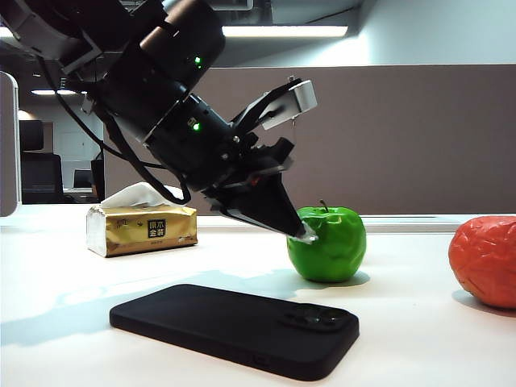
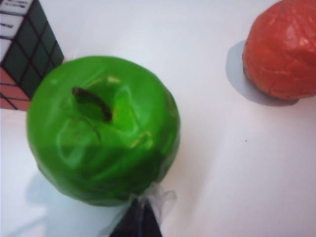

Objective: Move all the fruits on the tabletop near the face of the Rubik's cube that has the color most similar to each fruit.

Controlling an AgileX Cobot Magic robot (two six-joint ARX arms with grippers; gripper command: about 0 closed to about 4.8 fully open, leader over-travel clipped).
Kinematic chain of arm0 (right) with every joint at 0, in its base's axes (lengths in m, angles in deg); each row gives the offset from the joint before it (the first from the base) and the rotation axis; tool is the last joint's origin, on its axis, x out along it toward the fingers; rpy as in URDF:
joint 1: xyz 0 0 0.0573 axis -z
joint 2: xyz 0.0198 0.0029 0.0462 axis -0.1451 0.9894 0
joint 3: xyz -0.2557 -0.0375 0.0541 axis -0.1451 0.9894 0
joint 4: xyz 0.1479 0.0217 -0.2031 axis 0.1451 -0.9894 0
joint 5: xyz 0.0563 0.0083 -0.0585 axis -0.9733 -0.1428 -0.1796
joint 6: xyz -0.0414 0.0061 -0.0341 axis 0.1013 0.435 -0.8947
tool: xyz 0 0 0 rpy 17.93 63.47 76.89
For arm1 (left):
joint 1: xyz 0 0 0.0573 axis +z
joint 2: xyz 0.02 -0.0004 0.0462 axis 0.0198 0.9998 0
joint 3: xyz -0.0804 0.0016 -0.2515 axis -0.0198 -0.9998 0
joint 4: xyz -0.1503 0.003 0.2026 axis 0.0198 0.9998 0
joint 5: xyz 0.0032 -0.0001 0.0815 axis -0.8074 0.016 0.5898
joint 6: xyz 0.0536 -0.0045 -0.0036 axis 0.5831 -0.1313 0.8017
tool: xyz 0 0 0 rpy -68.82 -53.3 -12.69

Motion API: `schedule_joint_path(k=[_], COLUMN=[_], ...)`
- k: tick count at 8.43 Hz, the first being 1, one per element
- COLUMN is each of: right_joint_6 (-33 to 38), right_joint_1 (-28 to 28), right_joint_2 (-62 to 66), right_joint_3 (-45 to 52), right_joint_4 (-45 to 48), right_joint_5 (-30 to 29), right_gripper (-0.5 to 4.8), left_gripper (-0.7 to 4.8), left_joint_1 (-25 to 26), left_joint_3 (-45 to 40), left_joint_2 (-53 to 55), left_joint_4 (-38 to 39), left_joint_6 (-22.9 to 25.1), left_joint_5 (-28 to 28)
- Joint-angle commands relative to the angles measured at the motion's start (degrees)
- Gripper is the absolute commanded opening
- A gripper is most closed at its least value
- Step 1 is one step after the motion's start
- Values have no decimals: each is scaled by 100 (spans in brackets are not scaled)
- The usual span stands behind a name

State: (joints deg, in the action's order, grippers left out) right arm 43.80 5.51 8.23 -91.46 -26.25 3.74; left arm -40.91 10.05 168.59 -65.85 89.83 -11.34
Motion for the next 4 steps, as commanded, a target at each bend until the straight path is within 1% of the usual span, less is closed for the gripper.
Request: schedule_joint_path(k=[1,2,3,4], right_joint_6=[2,2,4,2], right_joint_1=[-2,-2,-2,-2], right_joint_2=[-2,-4,-4,-4], right_joint_3=[-33,-33,-33,-33], right_joint_4=[-131,-212,-201,-201], right_joint_5=[-328,-378,-378,-380], right_gripper=[-1,-1,-1,-1], left_gripper=[-5,-5,-5,-5], left_joint_1=[-9,-7,-7,-9], left_joint_3=[17,17,22,31], left_joint_2=[-13,-9,59,356], left_joint_4=[-37,166,7,-332], left_joint_6=[-68,4,48,28], left_joint_5=[0,208,289,393])
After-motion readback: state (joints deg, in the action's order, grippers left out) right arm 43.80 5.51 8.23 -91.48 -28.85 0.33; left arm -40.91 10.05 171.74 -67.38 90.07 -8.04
